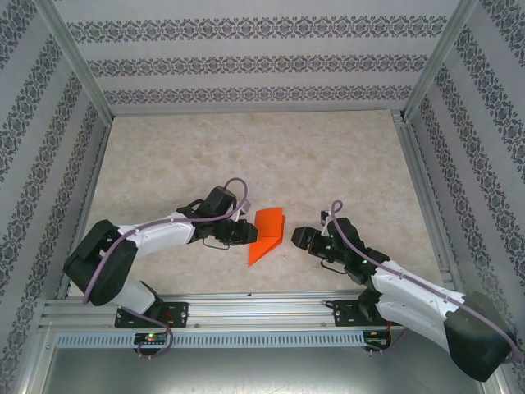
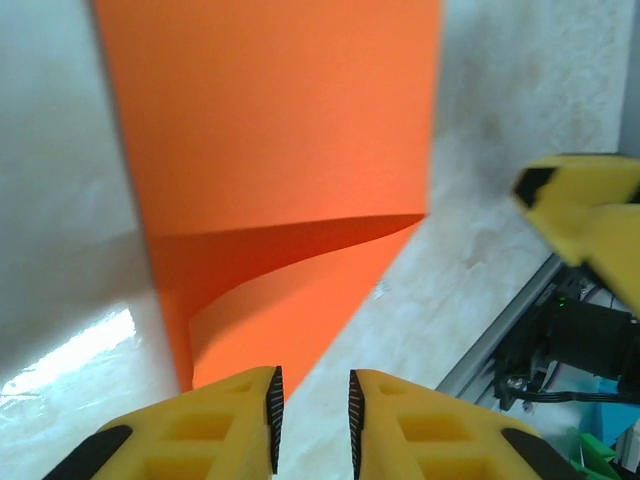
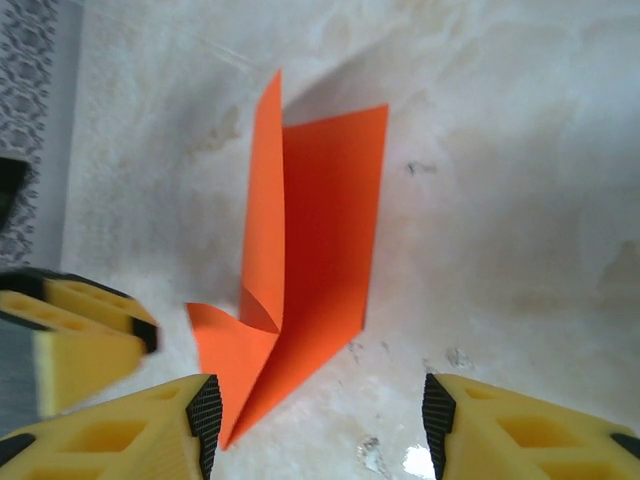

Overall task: Fold a paper plane with a square sheet of paper (pick it up from the middle)
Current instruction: Fourth fold the wing at the center of the table.

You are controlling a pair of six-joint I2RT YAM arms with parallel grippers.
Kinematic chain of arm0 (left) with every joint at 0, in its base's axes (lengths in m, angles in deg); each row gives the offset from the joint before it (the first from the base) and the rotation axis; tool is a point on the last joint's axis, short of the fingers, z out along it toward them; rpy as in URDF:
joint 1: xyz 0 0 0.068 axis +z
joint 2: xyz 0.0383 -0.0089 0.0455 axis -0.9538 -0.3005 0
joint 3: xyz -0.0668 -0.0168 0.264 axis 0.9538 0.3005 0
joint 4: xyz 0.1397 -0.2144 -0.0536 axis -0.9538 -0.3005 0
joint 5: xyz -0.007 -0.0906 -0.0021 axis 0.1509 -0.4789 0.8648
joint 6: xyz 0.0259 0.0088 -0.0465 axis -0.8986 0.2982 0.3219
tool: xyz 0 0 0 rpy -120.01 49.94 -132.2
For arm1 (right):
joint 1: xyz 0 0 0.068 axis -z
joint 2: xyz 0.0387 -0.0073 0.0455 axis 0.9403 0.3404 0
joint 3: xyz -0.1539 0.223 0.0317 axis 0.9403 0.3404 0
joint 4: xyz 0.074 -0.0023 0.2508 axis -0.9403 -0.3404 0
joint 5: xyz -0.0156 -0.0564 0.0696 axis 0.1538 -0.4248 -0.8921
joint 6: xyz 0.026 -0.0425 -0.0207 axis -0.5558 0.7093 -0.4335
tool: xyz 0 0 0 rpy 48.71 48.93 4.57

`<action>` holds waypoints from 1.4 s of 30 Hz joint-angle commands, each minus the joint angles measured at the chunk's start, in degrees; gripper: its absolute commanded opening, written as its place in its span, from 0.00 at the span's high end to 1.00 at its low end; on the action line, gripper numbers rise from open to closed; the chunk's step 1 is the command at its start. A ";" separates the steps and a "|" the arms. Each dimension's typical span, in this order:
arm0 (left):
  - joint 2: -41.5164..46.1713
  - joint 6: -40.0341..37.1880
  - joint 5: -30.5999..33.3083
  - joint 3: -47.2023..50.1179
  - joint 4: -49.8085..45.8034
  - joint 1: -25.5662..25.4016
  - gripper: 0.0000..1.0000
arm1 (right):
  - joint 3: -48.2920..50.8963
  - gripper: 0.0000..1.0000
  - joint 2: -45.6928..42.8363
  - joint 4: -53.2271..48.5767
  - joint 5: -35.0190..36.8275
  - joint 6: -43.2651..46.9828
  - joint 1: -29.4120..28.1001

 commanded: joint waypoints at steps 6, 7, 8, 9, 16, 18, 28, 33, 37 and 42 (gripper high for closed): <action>3.58 -2.33 3.16 -0.23 -5.42 -0.34 0.66 | -7.24 0.37 16.24 7.44 -7.44 0.31 -2.96; 4.02 -2.26 3.33 0.01 -5.20 -0.51 0.66 | -9.67 0.37 18.30 8.35 -8.62 0.67 -3.10; 4.53 -2.03 3.95 0.26 -5.28 -0.75 0.65 | -10.75 0.36 20.04 9.20 -9.45 1.05 -3.32; 4.98 -1.73 4.57 0.49 -5.30 -1.00 0.64 | -11.66 0.35 21.86 9.72 -9.96 1.41 -3.51; 8.39 0.17 14.75 1.42 -7.52 -6.90 0.57 | -16.43 0.35 30.35 10.89 -13.53 4.11 -0.94; 8.21 0.48 19.79 0.57 -9.41 -9.82 0.55 | -18.06 0.36 32.30 9.74 -14.63 5.23 0.55; -0.11 1.36 41.68 -8.06 -18.14 -23.45 0.46 | -23.21 0.63 38.76 9.16 -22.09 7.16 4.06; -7.67 0.01 50.00 -15.08 -25.02 -28.73 0.44 | -23.99 0.71 38.28 7.72 -22.94 7.26 4.89; -12.47 2.21 55.80 -18.21 -28.65 -31.10 0.44 | -24.22 0.73 36.98 5.60 -23.17 7.87 5.42; -16.05 6.95 60.53 -19.99 -31.33 -32.83 0.43 | -24.57 0.71 36.41 3.84 -24.00 8.52 5.81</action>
